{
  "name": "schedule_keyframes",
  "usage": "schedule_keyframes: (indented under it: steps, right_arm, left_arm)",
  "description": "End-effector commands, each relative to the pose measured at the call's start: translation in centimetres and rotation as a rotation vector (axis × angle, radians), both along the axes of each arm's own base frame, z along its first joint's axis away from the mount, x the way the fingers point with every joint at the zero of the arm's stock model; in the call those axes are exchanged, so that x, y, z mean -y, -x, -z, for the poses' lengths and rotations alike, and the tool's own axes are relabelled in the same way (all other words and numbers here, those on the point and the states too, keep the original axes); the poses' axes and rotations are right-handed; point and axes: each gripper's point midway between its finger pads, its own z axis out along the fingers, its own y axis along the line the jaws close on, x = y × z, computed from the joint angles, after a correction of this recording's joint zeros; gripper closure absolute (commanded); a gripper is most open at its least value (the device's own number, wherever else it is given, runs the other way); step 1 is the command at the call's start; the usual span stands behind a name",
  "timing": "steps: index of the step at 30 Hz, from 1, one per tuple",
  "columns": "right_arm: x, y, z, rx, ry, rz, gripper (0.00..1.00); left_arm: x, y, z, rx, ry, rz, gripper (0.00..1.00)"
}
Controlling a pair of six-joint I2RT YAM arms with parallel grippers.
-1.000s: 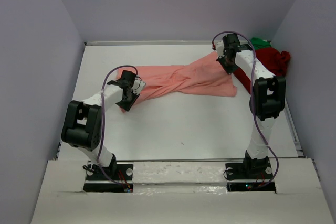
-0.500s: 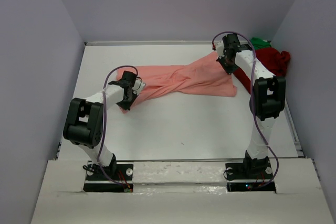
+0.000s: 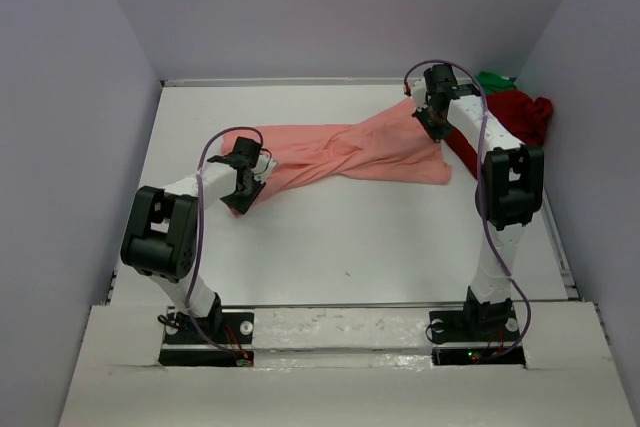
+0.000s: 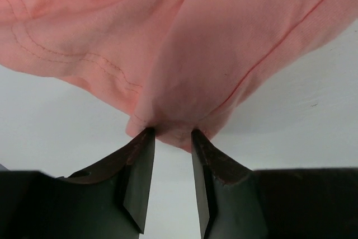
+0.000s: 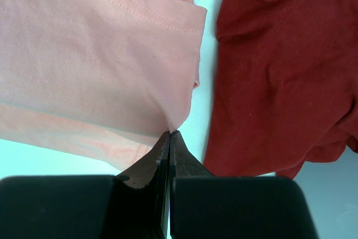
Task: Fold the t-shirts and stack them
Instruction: Flatten the tshirt out
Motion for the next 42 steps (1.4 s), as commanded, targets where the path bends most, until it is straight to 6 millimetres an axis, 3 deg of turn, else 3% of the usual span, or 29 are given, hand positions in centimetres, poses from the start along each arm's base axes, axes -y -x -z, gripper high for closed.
schedule_keyframes:
  steps: [1,6,15,19,23,26,31,42]
  right_arm:
    - [0.4,-0.3,-1.6,0.035,-0.002,0.008,1.0]
    - [0.4,-0.2,-1.6,0.036,0.0,0.011,1.0]
    - [0.5,-0.3,-1.7,0.038,0.002,0.012,1.0]
    - [0.6,-0.3,-1.9,0.043,0.008,0.016,1.0]
    - [0.6,-0.2,-2.0,0.043,0.011,0.014,1.0]
    - [0.7,-0.2,-2.0,0.043,0.014,0.014,1.0]
    - [0.7,-0.2,-2.1,0.045,0.013,0.017,1.0]
    - [0.7,-0.1,-1.9,0.039,0.014,0.017,1.0]
  left_arm:
    - [0.0,0.0,-1.1,0.021,-0.004,0.006,0.55]
    - [0.0,0.3,-0.6,0.007,-0.005,0.01,0.56]
    - [0.4,1.1,0.5,-0.019,0.003,0.019,0.79]
    - [0.5,1.6,1.1,-0.034,-0.003,0.025,0.78]
    - [0.5,2.1,1.8,-0.049,-0.009,0.032,0.68]
    - [0.6,2.2,2.1,-0.052,-0.011,0.035,0.68]
    - [0.7,2.0,2.0,-0.048,-0.021,0.028,1.0]
    - [1.4,0.5,-0.4,0.033,-0.029,0.023,1.0]
